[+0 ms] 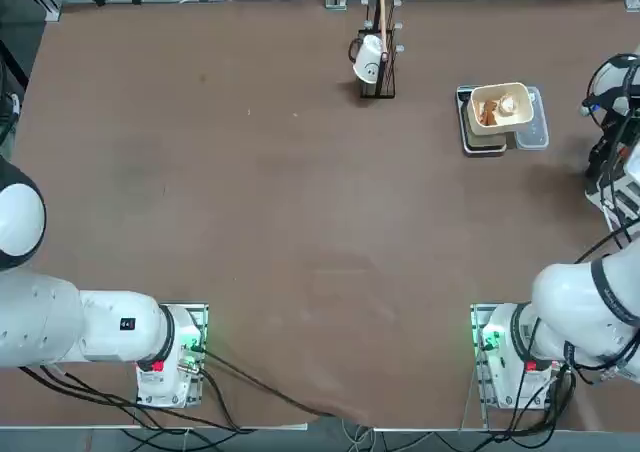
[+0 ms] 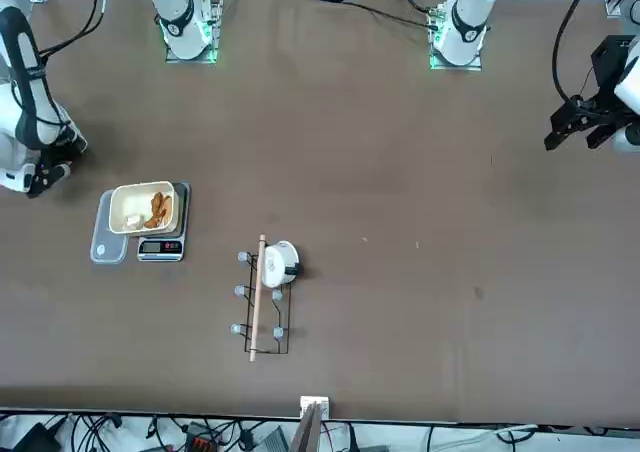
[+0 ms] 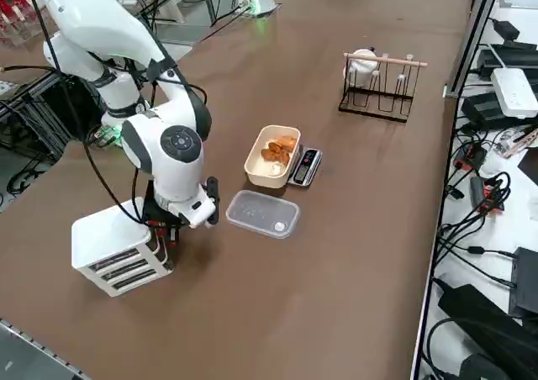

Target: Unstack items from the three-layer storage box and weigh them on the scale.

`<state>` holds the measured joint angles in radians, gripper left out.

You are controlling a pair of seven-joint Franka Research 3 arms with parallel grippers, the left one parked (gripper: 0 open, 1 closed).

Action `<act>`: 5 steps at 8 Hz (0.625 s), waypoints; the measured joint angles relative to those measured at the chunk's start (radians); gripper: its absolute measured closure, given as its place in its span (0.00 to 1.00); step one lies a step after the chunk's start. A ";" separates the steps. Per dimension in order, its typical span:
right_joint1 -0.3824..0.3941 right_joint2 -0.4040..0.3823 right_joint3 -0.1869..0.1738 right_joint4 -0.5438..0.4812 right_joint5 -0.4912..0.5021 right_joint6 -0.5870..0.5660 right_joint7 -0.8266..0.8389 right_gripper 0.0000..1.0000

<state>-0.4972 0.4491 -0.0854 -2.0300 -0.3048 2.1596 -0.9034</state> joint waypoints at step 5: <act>0.029 -0.011 0.001 0.080 0.000 -0.152 0.034 0.98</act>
<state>-0.4679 0.4379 -0.0841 -1.9495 -0.3044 2.0071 -0.8697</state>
